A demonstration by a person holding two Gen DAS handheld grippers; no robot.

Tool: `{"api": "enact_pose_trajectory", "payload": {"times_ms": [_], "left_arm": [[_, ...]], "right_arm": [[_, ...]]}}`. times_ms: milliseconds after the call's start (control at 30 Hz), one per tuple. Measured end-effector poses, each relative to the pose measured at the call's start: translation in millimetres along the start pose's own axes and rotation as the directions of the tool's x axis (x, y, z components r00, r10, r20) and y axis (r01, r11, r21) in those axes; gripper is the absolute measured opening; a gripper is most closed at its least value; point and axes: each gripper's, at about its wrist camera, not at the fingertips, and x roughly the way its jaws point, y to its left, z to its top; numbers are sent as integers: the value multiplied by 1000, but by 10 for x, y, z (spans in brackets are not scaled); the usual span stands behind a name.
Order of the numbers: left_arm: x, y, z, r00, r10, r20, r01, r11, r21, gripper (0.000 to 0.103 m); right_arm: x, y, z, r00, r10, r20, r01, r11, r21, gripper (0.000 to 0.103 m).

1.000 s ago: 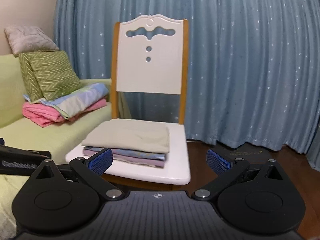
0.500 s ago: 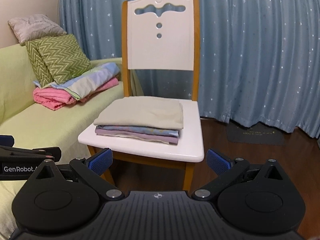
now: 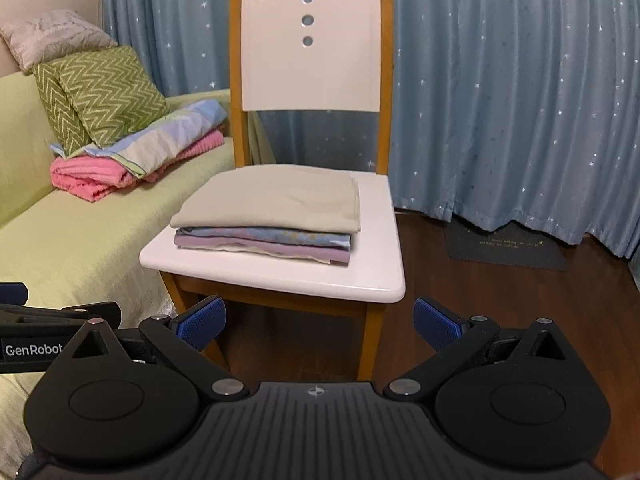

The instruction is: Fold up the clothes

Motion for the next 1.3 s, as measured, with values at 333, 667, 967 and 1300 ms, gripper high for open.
{"api": "enact_pose_trajectory", "payload": {"times_ms": [333, 667, 967, 1300], "left_arm": [[259, 16, -35, 999, -6, -37, 6, 1000, 9, 102], [528, 4, 11, 998, -15, -63, 16, 1000, 18, 102], [764, 7, 95, 997, -22, -80, 23, 1000, 17, 102], [1003, 47, 150, 994, -25, -104, 27, 999, 19, 102]], "right_arm": [[233, 0, 23, 999, -11, -41, 11, 1000, 8, 103], [474, -23, 90, 998, -14, -60, 15, 1000, 25, 103], [680, -29, 115, 996, -24, -87, 27, 999, 32, 103], [918, -17, 171, 994, -42, -102, 47, 998, 40, 103]]}}
